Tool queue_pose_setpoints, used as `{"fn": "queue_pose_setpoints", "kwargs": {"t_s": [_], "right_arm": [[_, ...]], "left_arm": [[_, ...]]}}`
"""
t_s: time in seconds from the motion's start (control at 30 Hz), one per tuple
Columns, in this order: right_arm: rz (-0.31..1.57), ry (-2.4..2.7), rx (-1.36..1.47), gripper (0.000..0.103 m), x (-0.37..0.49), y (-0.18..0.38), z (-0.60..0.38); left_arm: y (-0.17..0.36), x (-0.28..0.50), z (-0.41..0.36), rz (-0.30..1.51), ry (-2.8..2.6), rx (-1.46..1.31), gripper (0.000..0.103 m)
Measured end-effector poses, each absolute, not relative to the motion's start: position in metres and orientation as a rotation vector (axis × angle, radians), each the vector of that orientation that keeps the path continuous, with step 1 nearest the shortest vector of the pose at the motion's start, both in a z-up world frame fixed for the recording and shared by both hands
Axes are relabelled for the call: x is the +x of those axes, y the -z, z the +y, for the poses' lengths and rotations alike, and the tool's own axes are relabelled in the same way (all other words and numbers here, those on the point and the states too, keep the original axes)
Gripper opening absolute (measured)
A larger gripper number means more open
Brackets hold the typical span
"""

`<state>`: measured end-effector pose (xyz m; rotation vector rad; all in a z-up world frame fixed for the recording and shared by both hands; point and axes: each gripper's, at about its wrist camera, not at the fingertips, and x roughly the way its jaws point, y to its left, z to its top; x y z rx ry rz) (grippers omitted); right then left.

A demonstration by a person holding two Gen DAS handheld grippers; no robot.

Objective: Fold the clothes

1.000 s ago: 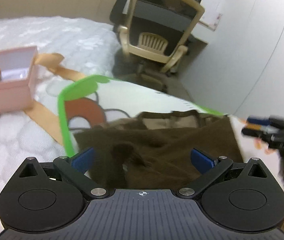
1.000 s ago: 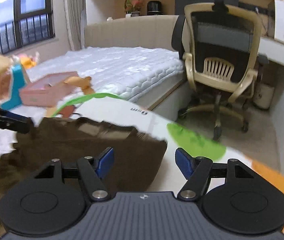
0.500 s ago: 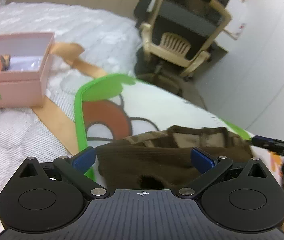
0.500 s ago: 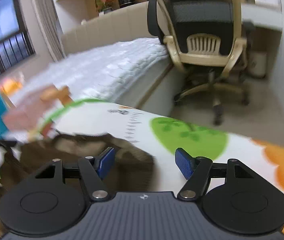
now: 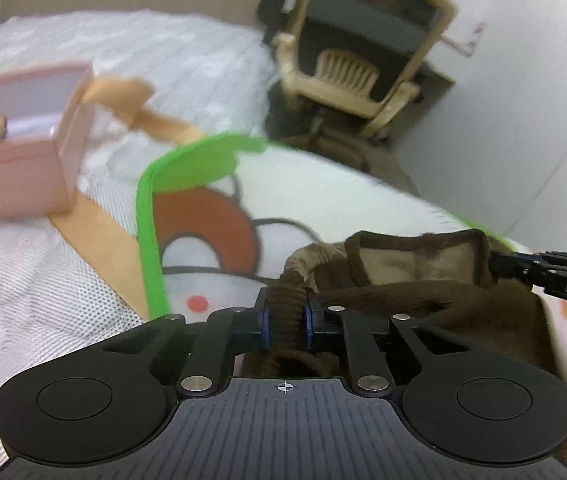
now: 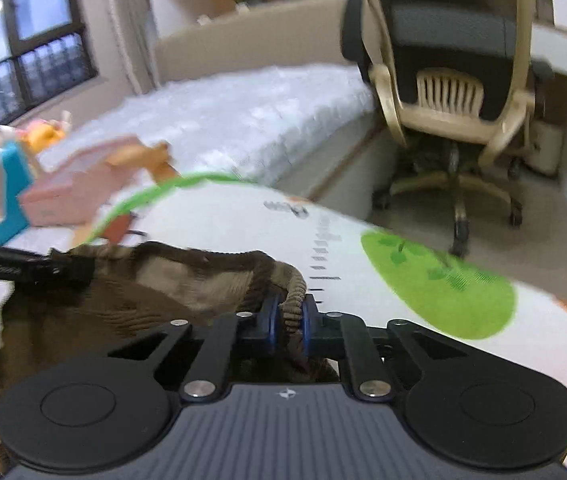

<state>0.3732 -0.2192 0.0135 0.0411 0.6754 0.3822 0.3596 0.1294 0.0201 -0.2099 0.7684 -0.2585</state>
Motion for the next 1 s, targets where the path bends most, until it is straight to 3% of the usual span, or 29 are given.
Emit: {"fn": "queue_pose_setpoints", "kwargs": {"t_s": [0.2,0.33,0.37,0.43,0.47,0.5,0.7,0.83,1.0], "right_arm": [[0.533,-0.461,-0.017,0.008,0.247,-0.081,-0.235],[0.517,-0.486,-0.069,0.009,0.167,-0.088,-0.239],[0.532,-0.487,-0.092,0.009,0.153,-0.082,-0.239],[0.573,-0.492,-0.118,0.012,0.129,-0.067,-0.240],[0.597,-0.498,-0.119,0.018,0.118,-0.059,-0.241],[0.620,-0.502,-0.111,0.025,0.110,-0.053,-0.243],[0.626,-0.520,-0.011,0.068,0.091,-0.051,-0.258],[0.626,-0.490,0.130,0.072,0.119,-0.046,-0.266],[0.663,-0.381,0.256,0.071,0.174,-0.008,-0.259]], "left_arm": [[-0.083,0.252,0.137,0.605,0.384,-0.177,0.016],[-0.085,0.175,0.138,0.593,0.441,-0.153,0.020],[-0.080,0.160,0.138,0.613,0.445,-0.144,0.025],[-0.070,0.135,0.138,0.658,0.455,-0.133,0.044],[-0.064,0.124,0.140,0.682,0.457,-0.135,0.062],[-0.058,0.116,0.142,0.706,0.459,-0.142,0.073],[-0.041,0.114,0.165,0.747,0.464,-0.325,0.093],[-0.030,0.132,0.175,0.753,0.462,-0.492,0.093],[-0.006,0.173,0.143,0.818,0.392,-0.488,0.093]]}}
